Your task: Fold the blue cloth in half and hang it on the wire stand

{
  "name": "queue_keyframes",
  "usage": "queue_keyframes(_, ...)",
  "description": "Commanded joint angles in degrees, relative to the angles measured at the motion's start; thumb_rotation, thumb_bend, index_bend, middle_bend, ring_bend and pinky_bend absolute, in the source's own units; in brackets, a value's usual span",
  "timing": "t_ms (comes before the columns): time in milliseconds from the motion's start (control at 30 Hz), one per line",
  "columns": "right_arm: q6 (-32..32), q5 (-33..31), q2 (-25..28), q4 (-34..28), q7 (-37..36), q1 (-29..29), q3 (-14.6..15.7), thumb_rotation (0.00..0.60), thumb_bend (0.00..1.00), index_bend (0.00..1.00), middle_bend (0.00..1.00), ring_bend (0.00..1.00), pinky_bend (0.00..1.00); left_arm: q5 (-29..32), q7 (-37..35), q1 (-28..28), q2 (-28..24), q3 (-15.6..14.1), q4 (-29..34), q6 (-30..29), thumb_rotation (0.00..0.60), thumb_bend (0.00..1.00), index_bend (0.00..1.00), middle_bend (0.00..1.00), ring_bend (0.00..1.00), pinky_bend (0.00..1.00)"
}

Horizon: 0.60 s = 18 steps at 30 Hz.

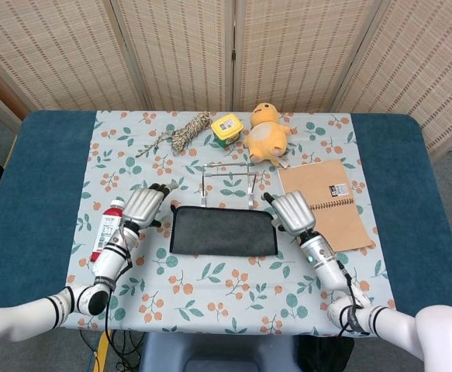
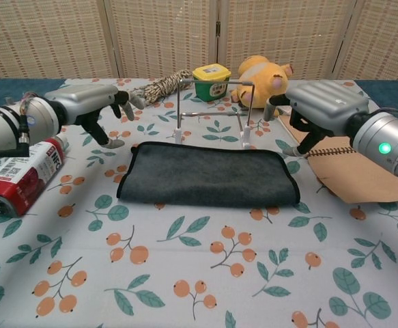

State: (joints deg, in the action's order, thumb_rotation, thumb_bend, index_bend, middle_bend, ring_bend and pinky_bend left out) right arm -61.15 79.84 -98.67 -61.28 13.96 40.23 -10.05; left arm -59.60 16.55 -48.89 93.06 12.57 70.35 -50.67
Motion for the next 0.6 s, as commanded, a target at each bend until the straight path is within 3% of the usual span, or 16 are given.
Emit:
queue_keyframes(33,-1.9,2.2,3.1,-3.2,-0.2,-0.5,0.7,0.600,0.17,0.32,0.89,0.85,0.97,0.9,1.0,2.0,-3.1,0.2,4.9,-2.4,0.600,0.29,0.16,0.23,0.19,0.47)
queue_keyframes(233,-3.7,7.2,7.4,-6.1,-2.4,-0.6,3.3,0.600,0.17,0.32,0.78,0.72,0.96,0.0,3.0,4.4,-6.3,-0.5,10.0,-7.0,0.600,0.29,0.16,0.23,0.19,0.43)
queue_keyframes(467,-3.8,14.1,7.9,-1.2,-8.0,1.0,7.6,0.600,0.17,0.35,0.53,0.49,0.77,-2.0,3.5,6.9,-9.0,-1.3,14.6,-10.9,0.600,0.29,0.17,0.23,0.19,0.40)
queue_keyframes(600,-4.4,16.9,6.3,3.8,-12.7,1.9,9.4,0.600,0.16,0.37,0.46,0.40,0.66,-2.2,3.7,7.9,-10.5,-1.5,17.0,-11.9,0.600,0.29,0.17,0.22,0.19,0.39)
